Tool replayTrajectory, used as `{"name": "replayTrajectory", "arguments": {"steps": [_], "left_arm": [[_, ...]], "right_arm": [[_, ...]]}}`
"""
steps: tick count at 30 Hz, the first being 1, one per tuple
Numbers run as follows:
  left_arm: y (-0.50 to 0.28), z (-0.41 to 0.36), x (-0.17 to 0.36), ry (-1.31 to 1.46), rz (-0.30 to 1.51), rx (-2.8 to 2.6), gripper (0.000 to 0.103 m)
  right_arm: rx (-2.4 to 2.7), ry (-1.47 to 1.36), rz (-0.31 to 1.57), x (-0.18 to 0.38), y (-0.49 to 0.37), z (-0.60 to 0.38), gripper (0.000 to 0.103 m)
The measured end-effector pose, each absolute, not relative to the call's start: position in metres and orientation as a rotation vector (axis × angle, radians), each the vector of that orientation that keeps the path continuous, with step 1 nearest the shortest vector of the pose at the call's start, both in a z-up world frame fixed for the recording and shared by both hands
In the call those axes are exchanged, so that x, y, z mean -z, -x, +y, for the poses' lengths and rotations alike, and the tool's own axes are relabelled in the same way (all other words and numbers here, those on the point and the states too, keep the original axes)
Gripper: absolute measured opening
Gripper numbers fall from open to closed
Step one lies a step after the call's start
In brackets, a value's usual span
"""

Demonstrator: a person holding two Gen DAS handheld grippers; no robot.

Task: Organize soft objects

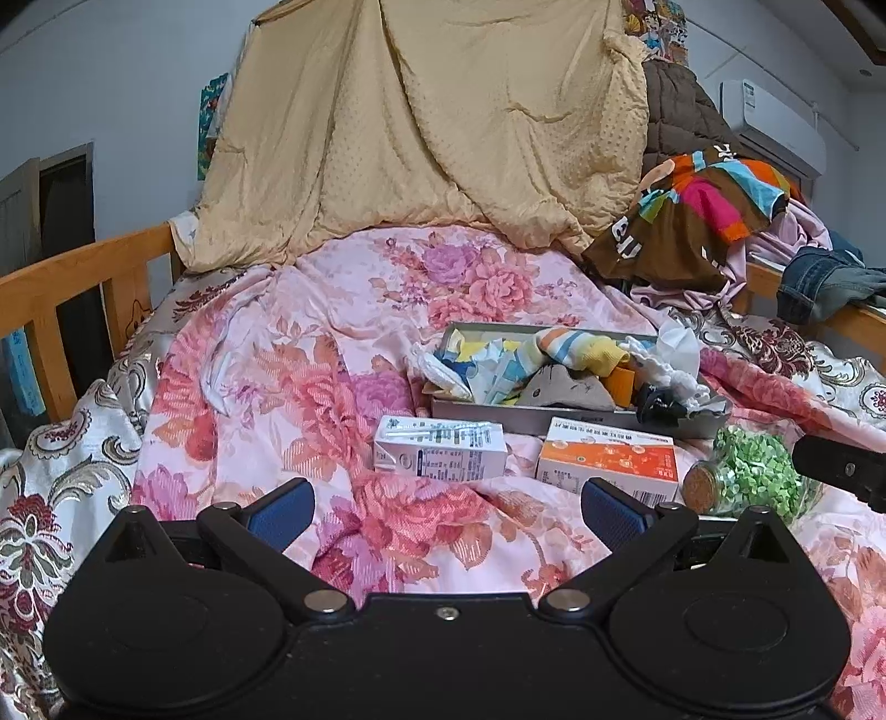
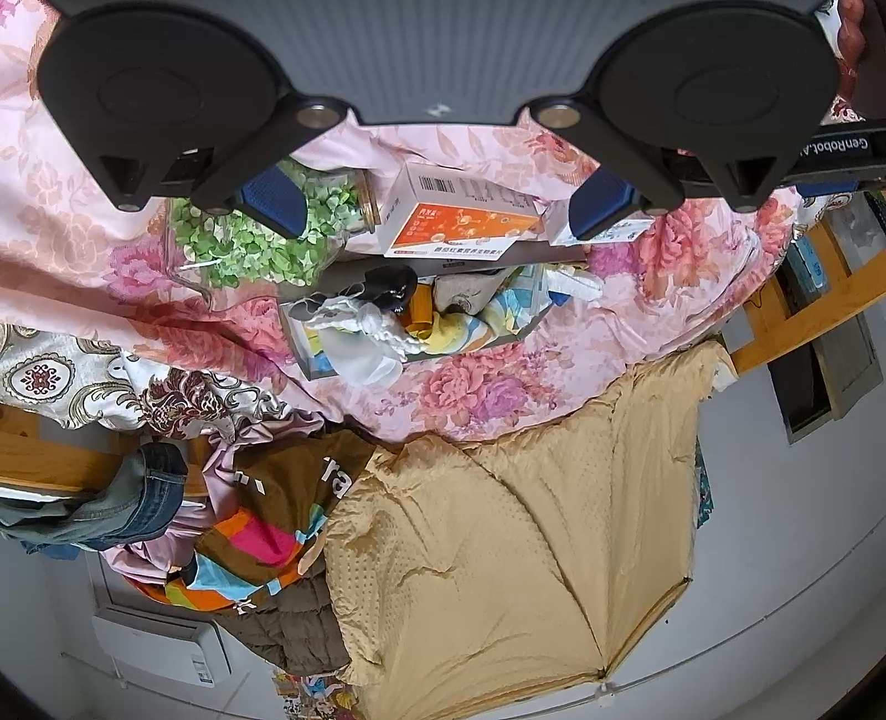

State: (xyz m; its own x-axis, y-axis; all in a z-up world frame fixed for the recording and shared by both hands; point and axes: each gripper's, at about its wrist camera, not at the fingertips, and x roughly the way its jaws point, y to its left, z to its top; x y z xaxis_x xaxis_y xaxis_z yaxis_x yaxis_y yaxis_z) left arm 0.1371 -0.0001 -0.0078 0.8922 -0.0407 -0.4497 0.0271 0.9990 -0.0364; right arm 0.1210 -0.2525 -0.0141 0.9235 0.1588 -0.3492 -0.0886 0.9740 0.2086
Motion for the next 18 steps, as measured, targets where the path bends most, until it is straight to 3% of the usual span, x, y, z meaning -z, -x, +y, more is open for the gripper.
{"name": "replayTrajectory", "arguments": {"steps": [18], "left_arm": [[-0.1280,0.0059,0.0107,0.090,0.509,0.016,0.102]], "right_arm": [[-0.105,-0.167,0.407,0.0205,-0.1122,-0.2506,0.103]]}}
